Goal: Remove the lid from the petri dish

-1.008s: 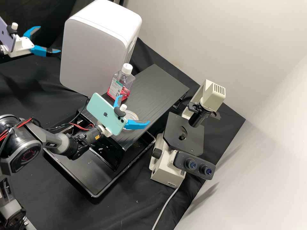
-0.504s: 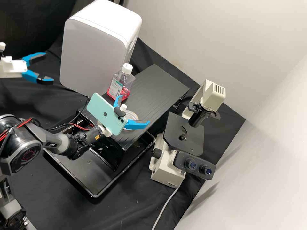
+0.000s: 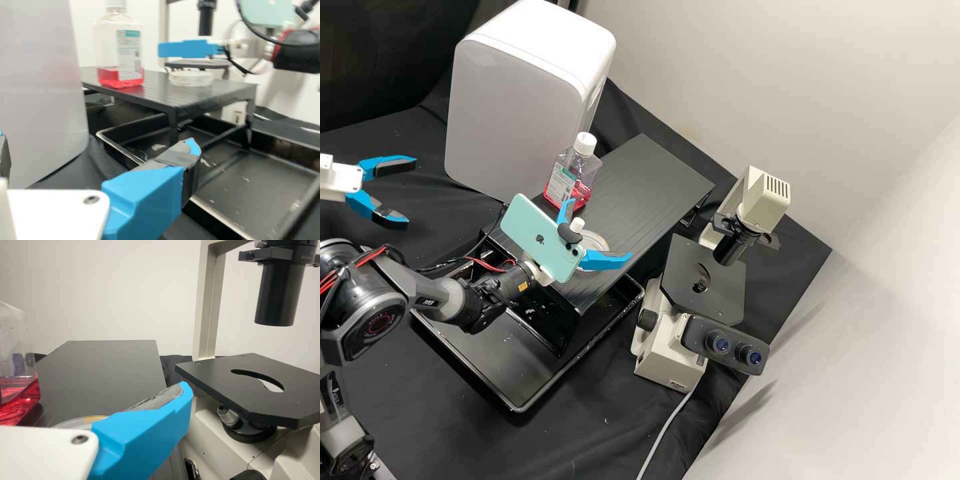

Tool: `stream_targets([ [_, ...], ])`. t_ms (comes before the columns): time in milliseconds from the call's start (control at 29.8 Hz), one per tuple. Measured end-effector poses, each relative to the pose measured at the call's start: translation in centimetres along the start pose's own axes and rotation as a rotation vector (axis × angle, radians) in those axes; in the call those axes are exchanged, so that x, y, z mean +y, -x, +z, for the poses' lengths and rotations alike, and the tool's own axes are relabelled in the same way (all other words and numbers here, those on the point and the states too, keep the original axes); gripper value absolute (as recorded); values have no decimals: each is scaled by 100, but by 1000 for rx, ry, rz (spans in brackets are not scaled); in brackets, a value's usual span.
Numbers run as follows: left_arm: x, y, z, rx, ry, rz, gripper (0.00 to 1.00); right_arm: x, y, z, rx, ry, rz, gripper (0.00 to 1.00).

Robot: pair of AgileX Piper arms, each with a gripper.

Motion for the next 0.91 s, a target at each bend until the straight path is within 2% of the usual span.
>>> stream_targets([
  [504,-6,-4,24,-11,-1,-3,100,0,0,0,0,0,0,100],
  [571,-24,-11,32,-15,2,-10,100,0,0,0,0,0,0,100],
  [639,-69,-36,57,-25,8,-31,100,0,0,0,0,0,0,100],
  [739,-144,-88,91,-29,-12,-61,100,0,0,0,0,0,0,100],
  [874,-213,-141,119,-16,-53,-82,100,0,0,0,0,0,0,100],
  [907,-230,-146,120,-11,-58,-88,100,0,0,0,0,0,0,100],
])
